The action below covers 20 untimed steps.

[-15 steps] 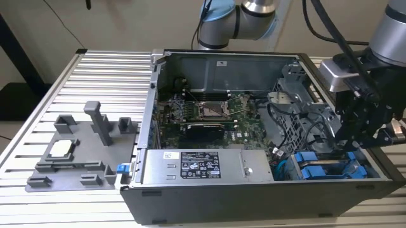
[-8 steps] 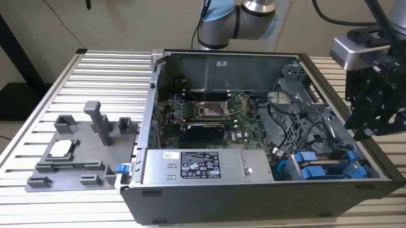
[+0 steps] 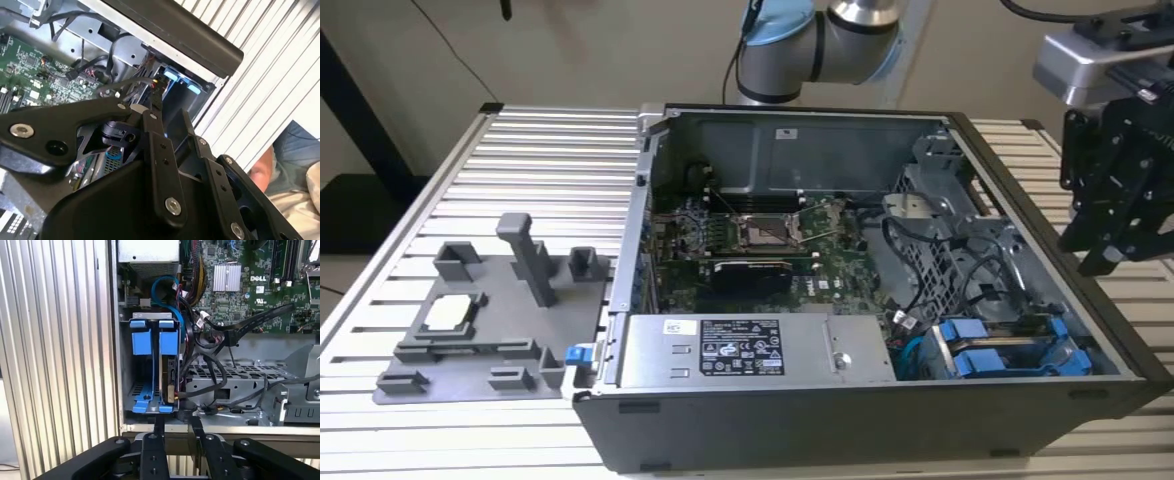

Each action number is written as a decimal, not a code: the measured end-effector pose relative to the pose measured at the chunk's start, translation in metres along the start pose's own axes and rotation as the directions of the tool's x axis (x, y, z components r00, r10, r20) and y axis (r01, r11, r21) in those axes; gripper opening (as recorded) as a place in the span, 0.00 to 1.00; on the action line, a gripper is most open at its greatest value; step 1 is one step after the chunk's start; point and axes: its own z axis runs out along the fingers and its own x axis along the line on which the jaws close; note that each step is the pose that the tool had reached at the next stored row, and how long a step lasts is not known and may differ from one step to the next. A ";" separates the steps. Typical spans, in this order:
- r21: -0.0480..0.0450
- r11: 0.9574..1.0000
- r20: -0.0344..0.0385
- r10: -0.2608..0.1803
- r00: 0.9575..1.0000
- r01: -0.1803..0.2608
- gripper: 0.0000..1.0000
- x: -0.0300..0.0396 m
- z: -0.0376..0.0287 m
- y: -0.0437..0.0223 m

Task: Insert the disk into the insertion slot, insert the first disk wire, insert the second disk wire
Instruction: 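Insert the first disk wire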

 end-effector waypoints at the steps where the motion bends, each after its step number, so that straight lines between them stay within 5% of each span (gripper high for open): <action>1: -0.007 1.000 0.000 -0.002 1.000 0.002 0.33 -0.0003 0.0000 0.0000; 4: -0.040 0.999 0.002 -0.015 1.000 0.015 0.33 -0.0010 0.0000 0.0000; 8: -0.058 0.998 0.012 -0.017 1.000 0.018 0.33 -0.0010 0.0001 0.0017; 13: -0.060 0.998 0.074 -0.008 0.997 0.012 0.33 -0.0030 -0.0010 0.0090; 14: -0.060 0.998 0.082 -0.007 0.997 0.012 0.33 -0.0040 -0.0009 0.0100; 20: -0.055 0.998 0.085 -0.007 0.996 0.011 0.33 -0.0130 -0.0020 0.0206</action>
